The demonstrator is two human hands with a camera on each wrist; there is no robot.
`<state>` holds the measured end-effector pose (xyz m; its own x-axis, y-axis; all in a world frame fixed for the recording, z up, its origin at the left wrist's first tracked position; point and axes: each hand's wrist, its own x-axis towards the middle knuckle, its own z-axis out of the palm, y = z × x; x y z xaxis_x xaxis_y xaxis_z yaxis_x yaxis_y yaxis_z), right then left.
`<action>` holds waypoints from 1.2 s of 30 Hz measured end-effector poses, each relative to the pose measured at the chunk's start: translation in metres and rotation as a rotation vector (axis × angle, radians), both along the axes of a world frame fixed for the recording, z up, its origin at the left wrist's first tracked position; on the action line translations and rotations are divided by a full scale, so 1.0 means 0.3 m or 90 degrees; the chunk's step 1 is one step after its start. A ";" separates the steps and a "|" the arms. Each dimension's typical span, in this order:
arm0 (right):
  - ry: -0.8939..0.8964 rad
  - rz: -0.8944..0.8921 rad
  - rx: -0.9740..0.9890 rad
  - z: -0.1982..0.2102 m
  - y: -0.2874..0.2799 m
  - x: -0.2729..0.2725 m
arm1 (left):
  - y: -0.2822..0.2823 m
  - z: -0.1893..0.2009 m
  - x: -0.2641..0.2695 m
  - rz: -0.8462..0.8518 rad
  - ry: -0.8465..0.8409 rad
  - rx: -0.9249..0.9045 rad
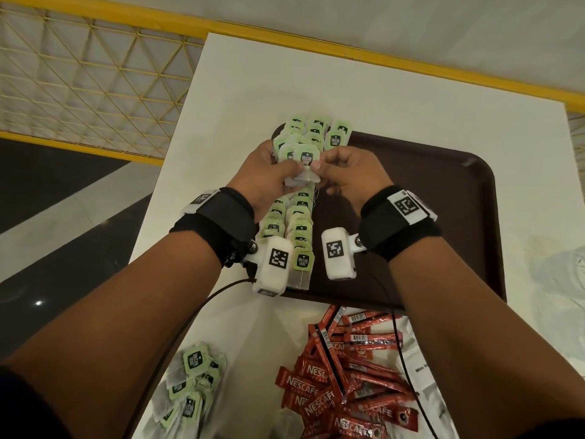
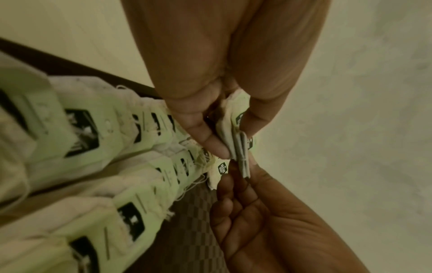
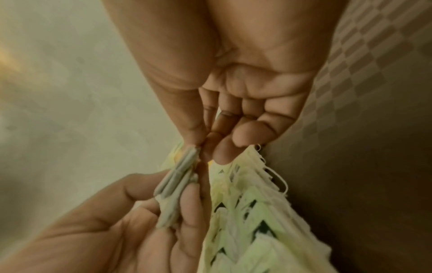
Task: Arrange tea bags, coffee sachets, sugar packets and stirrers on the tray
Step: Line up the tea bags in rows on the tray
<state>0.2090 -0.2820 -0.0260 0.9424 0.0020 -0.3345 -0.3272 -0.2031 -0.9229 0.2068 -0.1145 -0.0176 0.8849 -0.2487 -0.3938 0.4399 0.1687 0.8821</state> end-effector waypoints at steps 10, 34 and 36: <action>0.007 -0.120 -0.162 -0.066 -0.097 0.060 | 0.007 -0.012 0.003 0.038 0.020 0.025; 0.012 -0.100 -0.341 -0.083 -0.078 0.154 | 0.033 -0.029 -0.003 0.030 -0.016 0.048; 0.005 -0.101 -0.339 -0.081 -0.082 0.152 | 0.033 -0.025 -0.005 0.033 -0.014 0.041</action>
<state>0.2547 -0.3066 -0.0504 0.9147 -0.3114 -0.2576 -0.3985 -0.5887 -0.7033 0.2052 -0.1044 -0.0251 0.9047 -0.1772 -0.3875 0.4121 0.1329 0.9014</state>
